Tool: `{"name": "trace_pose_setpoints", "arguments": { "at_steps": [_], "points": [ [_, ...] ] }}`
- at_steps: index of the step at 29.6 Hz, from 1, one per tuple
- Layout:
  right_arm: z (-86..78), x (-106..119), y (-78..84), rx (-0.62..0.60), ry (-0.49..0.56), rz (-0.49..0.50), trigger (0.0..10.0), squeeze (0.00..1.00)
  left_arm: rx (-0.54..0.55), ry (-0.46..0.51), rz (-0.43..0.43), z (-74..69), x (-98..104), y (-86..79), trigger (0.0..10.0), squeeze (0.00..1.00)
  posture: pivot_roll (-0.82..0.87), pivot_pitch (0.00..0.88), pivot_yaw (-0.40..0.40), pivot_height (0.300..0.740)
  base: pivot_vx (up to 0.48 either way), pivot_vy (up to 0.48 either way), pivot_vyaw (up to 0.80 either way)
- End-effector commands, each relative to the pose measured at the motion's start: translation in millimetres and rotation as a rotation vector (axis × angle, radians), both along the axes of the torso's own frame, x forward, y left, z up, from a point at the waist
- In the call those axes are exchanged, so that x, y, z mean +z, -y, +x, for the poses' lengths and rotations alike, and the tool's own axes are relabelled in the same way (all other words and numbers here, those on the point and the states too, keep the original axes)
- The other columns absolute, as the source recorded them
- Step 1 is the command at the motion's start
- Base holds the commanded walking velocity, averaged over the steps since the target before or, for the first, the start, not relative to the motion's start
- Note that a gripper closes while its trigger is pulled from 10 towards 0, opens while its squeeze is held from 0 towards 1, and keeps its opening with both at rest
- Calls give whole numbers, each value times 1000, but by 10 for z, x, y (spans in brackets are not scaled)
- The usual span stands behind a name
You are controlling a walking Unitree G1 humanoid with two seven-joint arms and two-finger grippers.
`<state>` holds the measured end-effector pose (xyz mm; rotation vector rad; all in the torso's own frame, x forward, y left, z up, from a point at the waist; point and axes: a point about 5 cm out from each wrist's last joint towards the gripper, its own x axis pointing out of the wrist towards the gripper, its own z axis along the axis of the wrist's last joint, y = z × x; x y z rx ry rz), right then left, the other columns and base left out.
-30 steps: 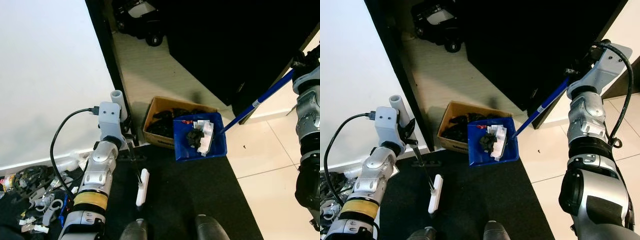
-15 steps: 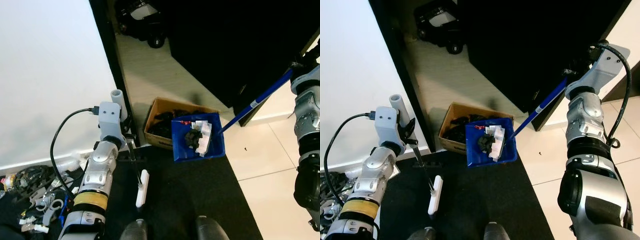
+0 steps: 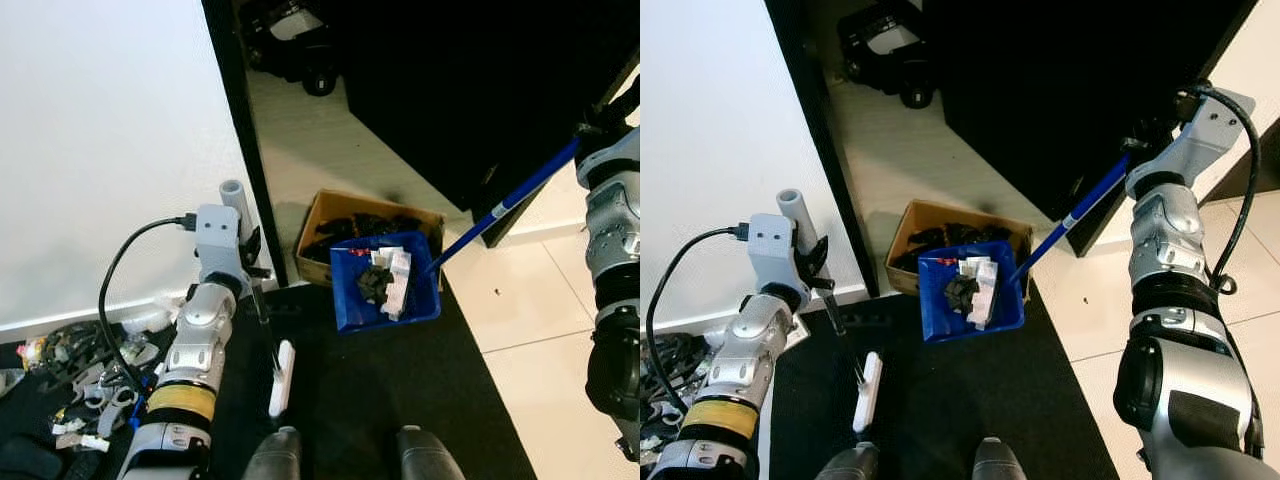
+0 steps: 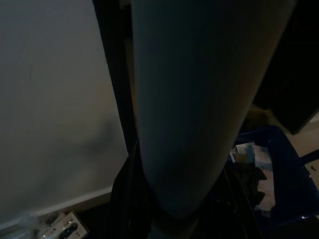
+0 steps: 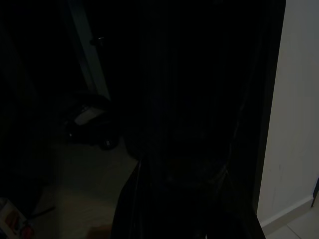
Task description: Sweep floor
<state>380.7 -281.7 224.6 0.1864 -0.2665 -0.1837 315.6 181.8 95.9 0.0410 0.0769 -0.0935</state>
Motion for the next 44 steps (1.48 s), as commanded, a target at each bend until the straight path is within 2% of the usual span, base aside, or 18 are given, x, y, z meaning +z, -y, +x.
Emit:
{"name": "trace_pose_setpoints", "arguments": {
  "at_steps": [1,9,15,20,27,36,38,39,40,41,44],
  "points": [
    [-22,138,40,-9,66,14,10000,0,-6,19,-3,-18,14,30,10000,0,-2,101,-5,740,0,0,0],
    [-8,119,18,19,52,53,10000,0,-6,15,2,-24,6,27,10000,0,-2,102,-5,740,0,0,0],
    [14,50,-53,88,2,68,10000,0,-5,12,9,-36,-4,24,10000,0,0,102,-5,740,0,0,0],
    [47,8,-226,226,-75,25,10000,0,2,20,10,-25,18,-9,10000,0,2,98,-3,740,0,0,0],
    [27,-66,-260,247,-124,-22,10000,0,3,14,20,-27,5,-20,10000,0,-1,94,1,740,0,0,0],
    [-58,-312,-267,228,-204,-40,10000,0,4,0,48,-40,-32,-35,10000,0,-1,93,3,740,0,0,0],
    [-102,-457,-271,194,-215,-15,10000,0,16,-17,33,-50,-67,-48,10000,0,-1,88,5,740,0,0,0],
    [-102,-457,-271,194,-215,-15,10000,0,16,-17,33,-50,-67,-48,10000,0,-1,88,5,740,0,0,0],
    [-143,-565,-276,164,-201,16,10000,0,25,-41,19,-58,-114,-53,10000,0,-1,83,7,740,0,0,0],
    [-143,-565,-276,164,-201,16,10000,0,25,-41,19,-58,-114,-53,10000,0,-1,83,7,740,0,0,0],
    [-237,-807,-307,131,-202,31,10000,0,26,-71,43,-85,-205,-40,10000,0,-1,79,8,740,0,0,0]
  ]
}}
